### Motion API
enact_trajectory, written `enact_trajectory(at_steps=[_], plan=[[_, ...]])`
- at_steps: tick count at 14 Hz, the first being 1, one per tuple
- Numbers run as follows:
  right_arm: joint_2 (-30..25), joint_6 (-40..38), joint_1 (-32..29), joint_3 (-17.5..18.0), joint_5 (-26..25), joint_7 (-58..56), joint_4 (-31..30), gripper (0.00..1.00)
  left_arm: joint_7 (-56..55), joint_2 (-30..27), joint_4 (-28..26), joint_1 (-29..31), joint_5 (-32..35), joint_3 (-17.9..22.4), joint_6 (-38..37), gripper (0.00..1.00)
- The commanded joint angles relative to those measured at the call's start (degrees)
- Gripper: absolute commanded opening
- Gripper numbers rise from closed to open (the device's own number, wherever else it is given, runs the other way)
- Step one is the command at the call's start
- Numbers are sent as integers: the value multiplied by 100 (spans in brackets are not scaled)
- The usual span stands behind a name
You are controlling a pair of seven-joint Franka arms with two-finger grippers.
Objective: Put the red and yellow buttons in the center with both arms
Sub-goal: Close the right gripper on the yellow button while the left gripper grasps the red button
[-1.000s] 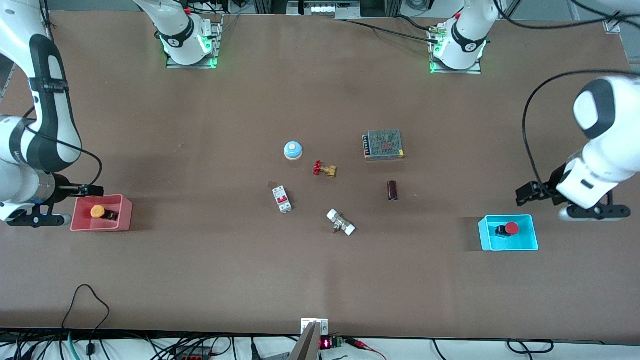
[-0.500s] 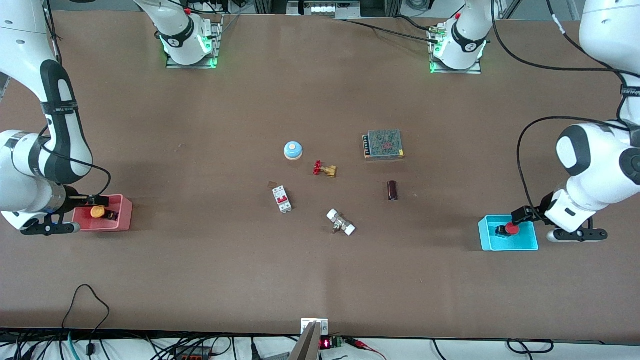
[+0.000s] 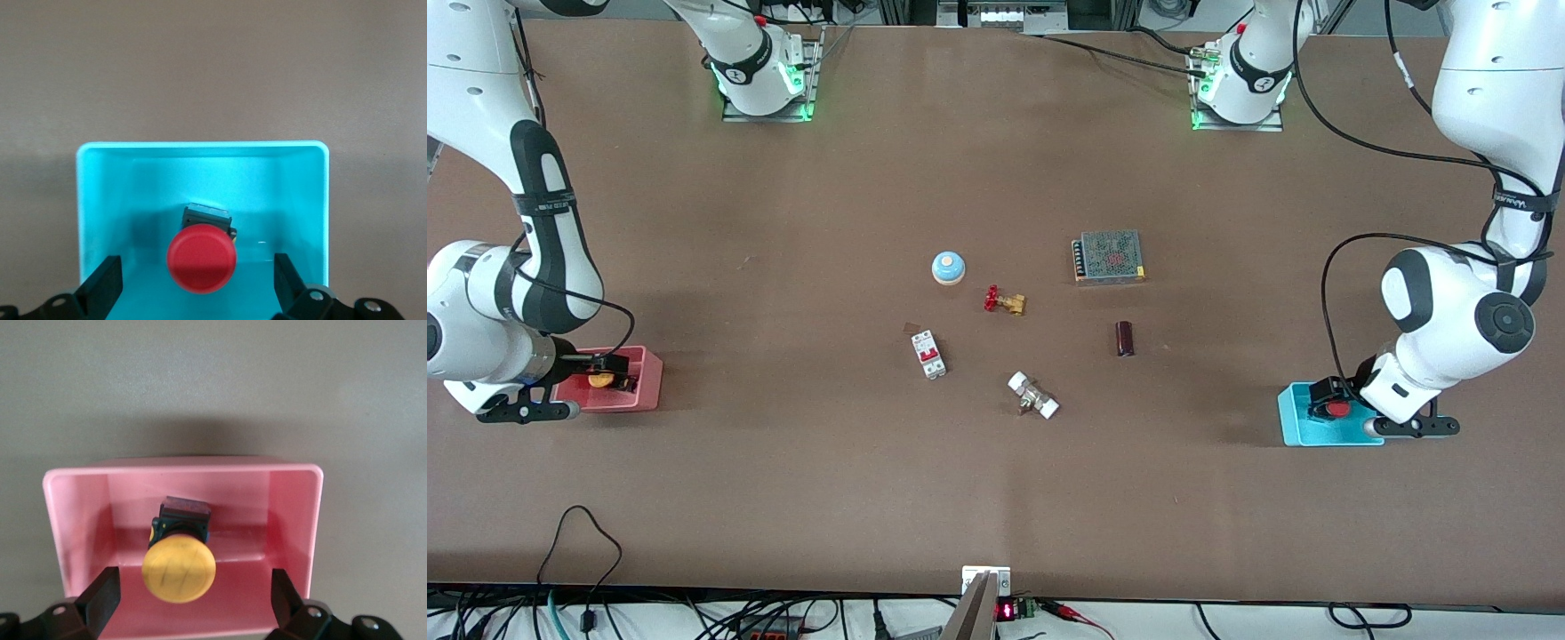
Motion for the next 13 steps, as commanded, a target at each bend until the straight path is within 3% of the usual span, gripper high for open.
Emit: enact_trajectory(at_steps=[1, 6, 9, 13], plan=[[130, 70, -65, 44, 19, -70, 158, 100, -6, 80, 95, -28, 79, -1, 166, 96], [253, 167, -74, 53, 27, -70, 158, 100, -6, 36, 103, -19, 79, -1, 131, 54], [262, 167, -74, 53, 106, -70, 158, 100, -15, 1, 103, -19, 79, -1, 104, 36], [271, 167, -74, 53, 115, -70, 167, 86, -68, -262, 112, -19, 79, -1, -88, 27]])
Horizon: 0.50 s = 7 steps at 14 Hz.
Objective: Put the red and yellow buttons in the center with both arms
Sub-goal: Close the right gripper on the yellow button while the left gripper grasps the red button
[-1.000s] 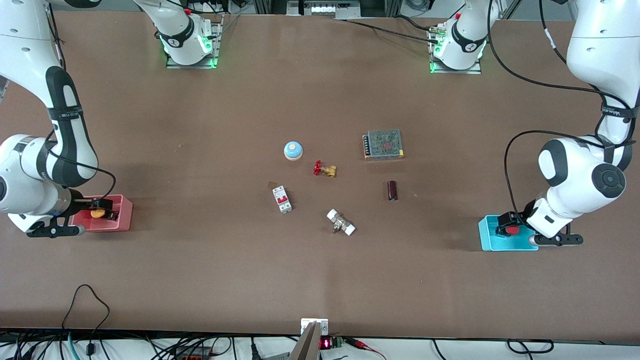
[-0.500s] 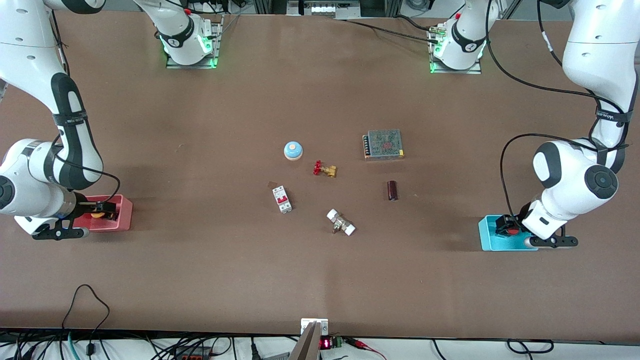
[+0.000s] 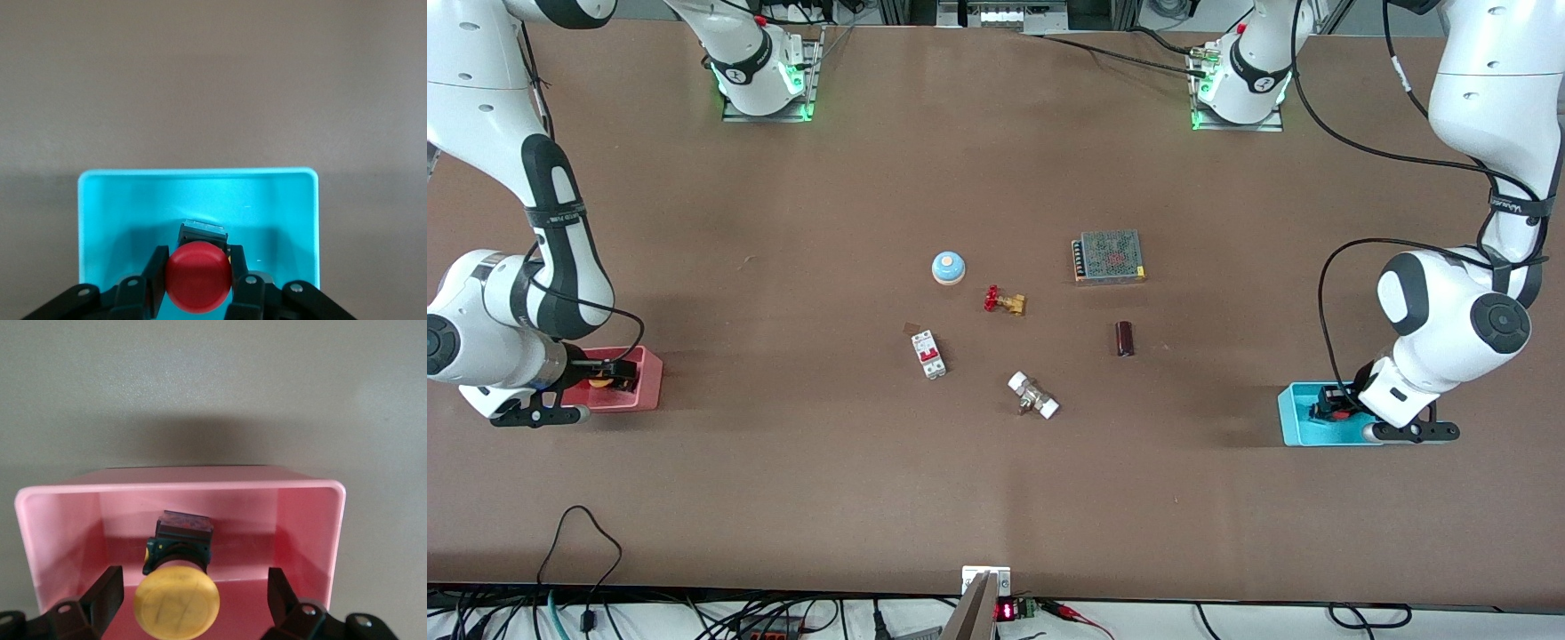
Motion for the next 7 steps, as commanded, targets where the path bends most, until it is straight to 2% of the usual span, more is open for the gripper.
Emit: enact_trajectory(at_steps=[1, 2, 6, 7], plan=[[79, 6, -72, 53, 91, -70, 131, 82, -55, -394, -11, -7, 79, 7, -347, 25], [79, 6, -63, 53, 91, -70, 131, 75, -55, -543, -2, -7, 79, -11, -514, 24], [88, 6, -63, 62, 91, -70, 131, 65, -169, -905, 173, -200, 87, -81, -1392, 24], [88, 6, -63, 62, 91, -70, 131, 59, -256, -949, 244, -279, 87, -81, -1586, 24]])
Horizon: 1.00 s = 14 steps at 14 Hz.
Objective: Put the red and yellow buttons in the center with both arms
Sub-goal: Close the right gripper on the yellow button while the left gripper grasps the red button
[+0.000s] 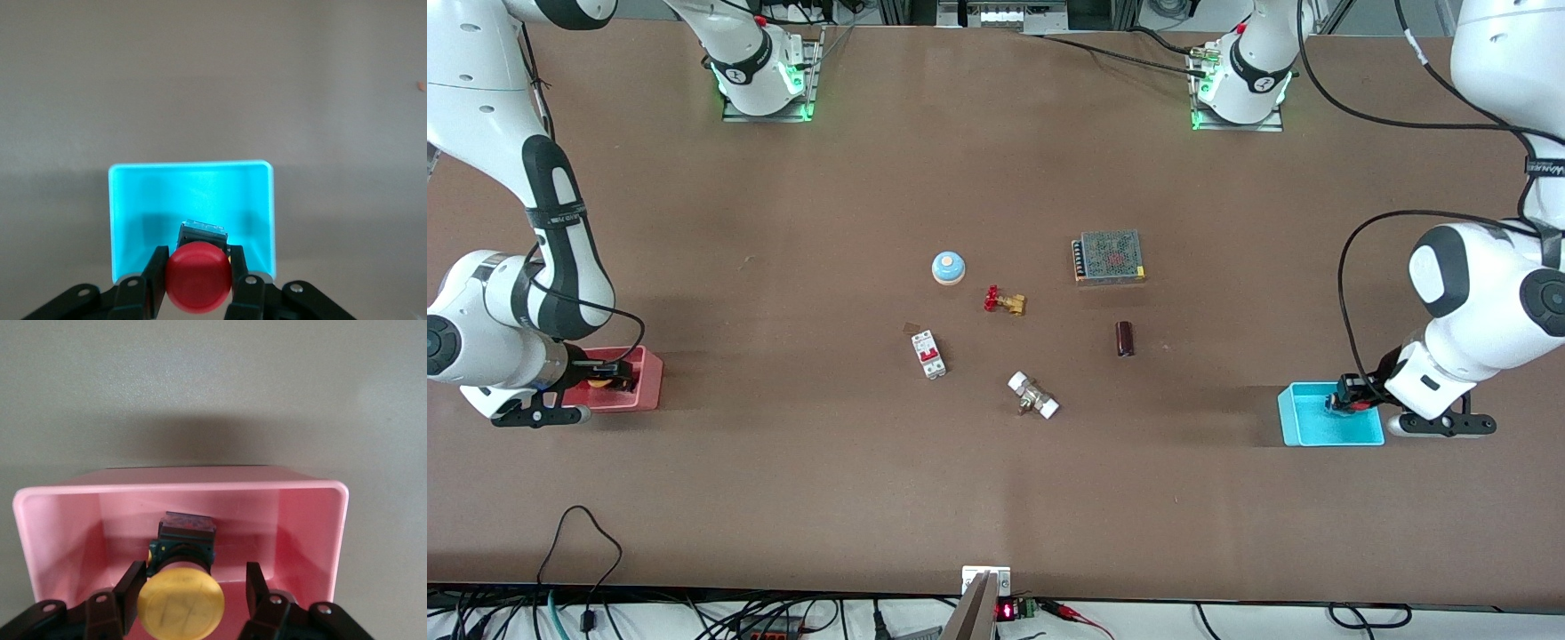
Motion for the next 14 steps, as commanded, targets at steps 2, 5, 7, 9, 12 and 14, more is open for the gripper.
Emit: enact_trajectory(at_steps=[2, 5, 7, 9, 12, 14], plan=[[72, 5, -54, 60, 78, -78, 127, 47, -476, -234, 168, -342, 87, -2, -650, 24], [72, -4, -54, 60, 78, -78, 127, 39, -1301, -225, 186, -789, 87, -11, -695, 24], [64, -13, -54, 60, 78, -78, 127, 38, -1846, -190, 186, -1123, 87, -11, -669, 24], [11, -74, -45, 69, 78, -78, 136, 38, -2330, -68, 186, -1440, 79, -11, -599, 24], [-304, -433, -54, 69, 78, -166, 136, 38, -3033, 213, 168, -1879, 87, -2, -222, 25], [-524, -688, -54, 69, 69, -263, 136, 38, -3368, 424, 133, -2082, 87, -2, 77, 25]])
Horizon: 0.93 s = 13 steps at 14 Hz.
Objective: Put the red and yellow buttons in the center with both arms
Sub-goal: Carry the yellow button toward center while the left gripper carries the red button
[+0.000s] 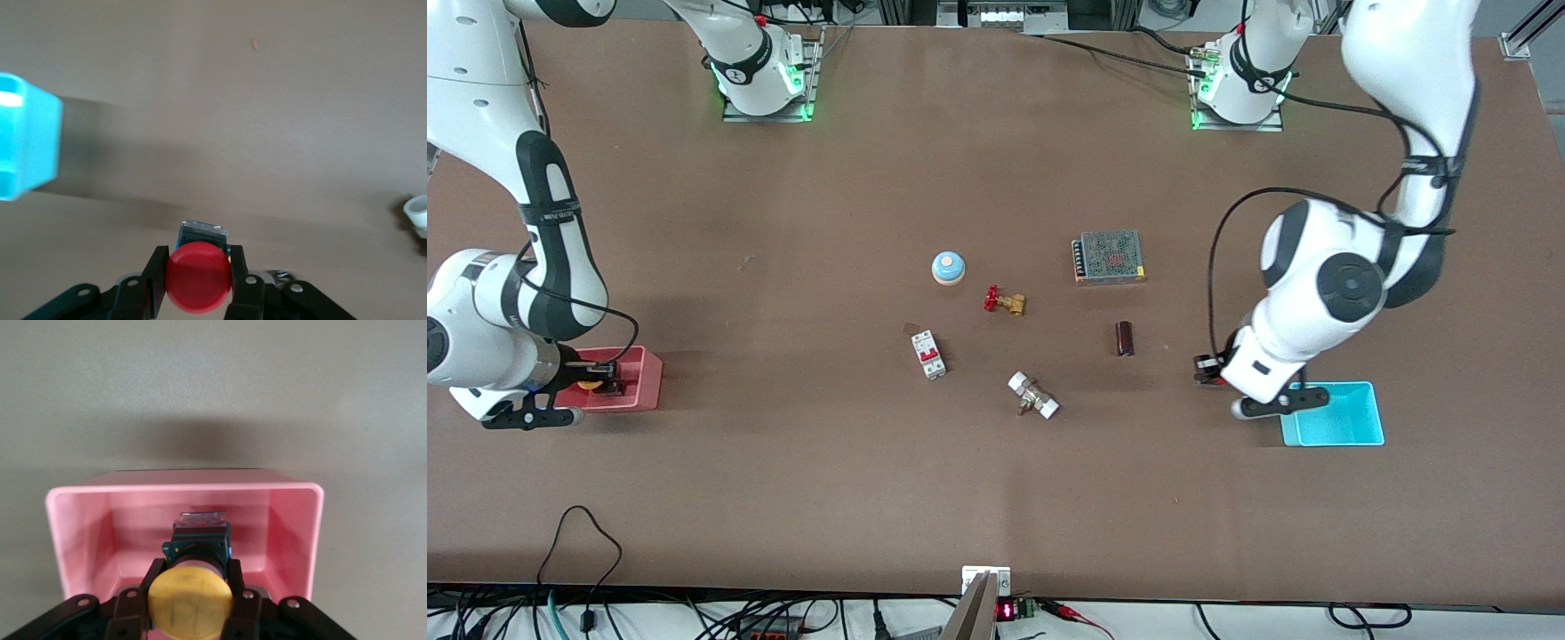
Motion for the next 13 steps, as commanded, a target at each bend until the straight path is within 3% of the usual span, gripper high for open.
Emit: enact_trajectory(at_steps=[1, 6, 9, 13], plan=[[-502, -511, -30, 69, 69, -220, -48, 38, -479, 319, 32, -275, 87, 63, 364, 25], [-1128, -1338, 129, 543, 156, -185, 285, 38, -735, 566, 32, -504, 87, 63, 541, 27], [-1137, -1304, 216, 1061, 753, -19, 312, 35, -753, 610, 32, -522, 87, 72, 541, 33], [-935, -1015, 1128, 1159, 711, 1088, 312, 33, -779, 689, 23, -522, 96, 72, 734, 47]])
